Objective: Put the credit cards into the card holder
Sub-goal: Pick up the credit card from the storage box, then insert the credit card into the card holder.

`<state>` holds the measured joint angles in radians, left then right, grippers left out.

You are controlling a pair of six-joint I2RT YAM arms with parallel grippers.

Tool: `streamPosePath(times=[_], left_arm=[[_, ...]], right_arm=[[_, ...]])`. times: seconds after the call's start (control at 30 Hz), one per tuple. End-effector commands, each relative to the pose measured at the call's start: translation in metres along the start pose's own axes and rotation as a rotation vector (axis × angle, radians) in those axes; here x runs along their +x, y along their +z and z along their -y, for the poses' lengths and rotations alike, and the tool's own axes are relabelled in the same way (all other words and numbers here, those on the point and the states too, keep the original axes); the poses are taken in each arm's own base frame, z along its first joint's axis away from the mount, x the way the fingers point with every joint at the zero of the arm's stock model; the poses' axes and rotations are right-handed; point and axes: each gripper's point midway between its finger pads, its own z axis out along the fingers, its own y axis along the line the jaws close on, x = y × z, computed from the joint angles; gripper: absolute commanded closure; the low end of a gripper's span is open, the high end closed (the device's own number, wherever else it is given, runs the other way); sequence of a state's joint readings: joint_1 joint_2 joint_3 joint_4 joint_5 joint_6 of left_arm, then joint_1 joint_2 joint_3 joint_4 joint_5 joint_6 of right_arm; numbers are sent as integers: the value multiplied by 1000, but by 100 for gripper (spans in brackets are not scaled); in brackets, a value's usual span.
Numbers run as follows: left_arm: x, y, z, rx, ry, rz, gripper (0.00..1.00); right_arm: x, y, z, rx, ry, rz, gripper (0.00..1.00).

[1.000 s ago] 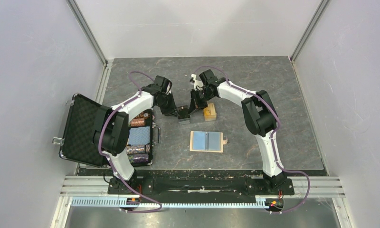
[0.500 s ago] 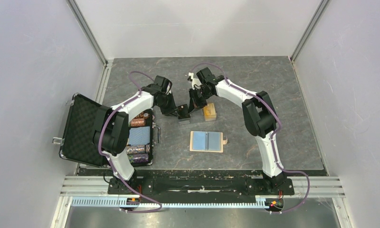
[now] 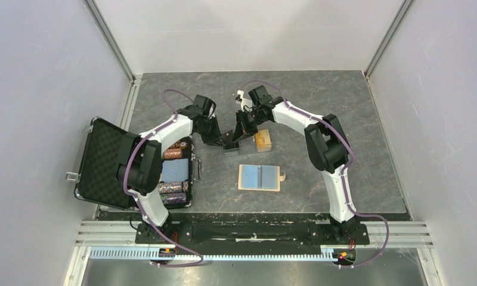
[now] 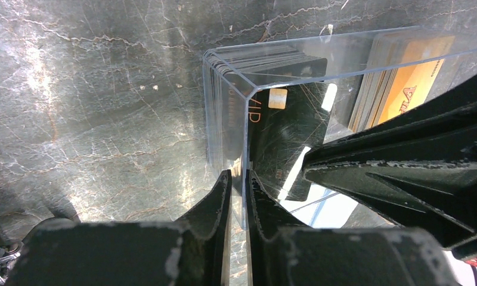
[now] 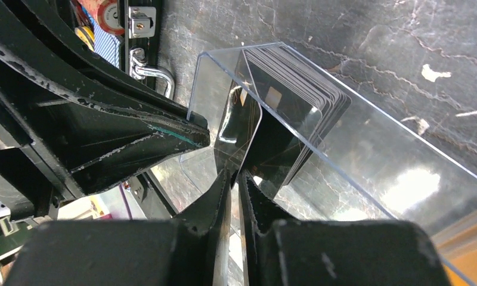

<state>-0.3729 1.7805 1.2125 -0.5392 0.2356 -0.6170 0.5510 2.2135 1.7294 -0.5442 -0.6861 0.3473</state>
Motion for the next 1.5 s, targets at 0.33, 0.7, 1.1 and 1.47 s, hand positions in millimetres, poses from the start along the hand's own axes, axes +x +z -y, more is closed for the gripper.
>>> streamPosePath(times=[0.33,0.7,1.1,1.47], left_arm=[[6,10,-12,-58,-5,-20,86],[-23,-26,0,-58,39,127,56],[-39,-89,54,200,76,306,37],[24,-69,70,287,35,191,44]], right_arm=[[-14,6,-17,-77,-2,41,100],[-37,-40,-34,-43,-53,148,100],[-25,-108,-30,-25,-70,246,100],[38,-140,-22,-64,-48,277,100]])
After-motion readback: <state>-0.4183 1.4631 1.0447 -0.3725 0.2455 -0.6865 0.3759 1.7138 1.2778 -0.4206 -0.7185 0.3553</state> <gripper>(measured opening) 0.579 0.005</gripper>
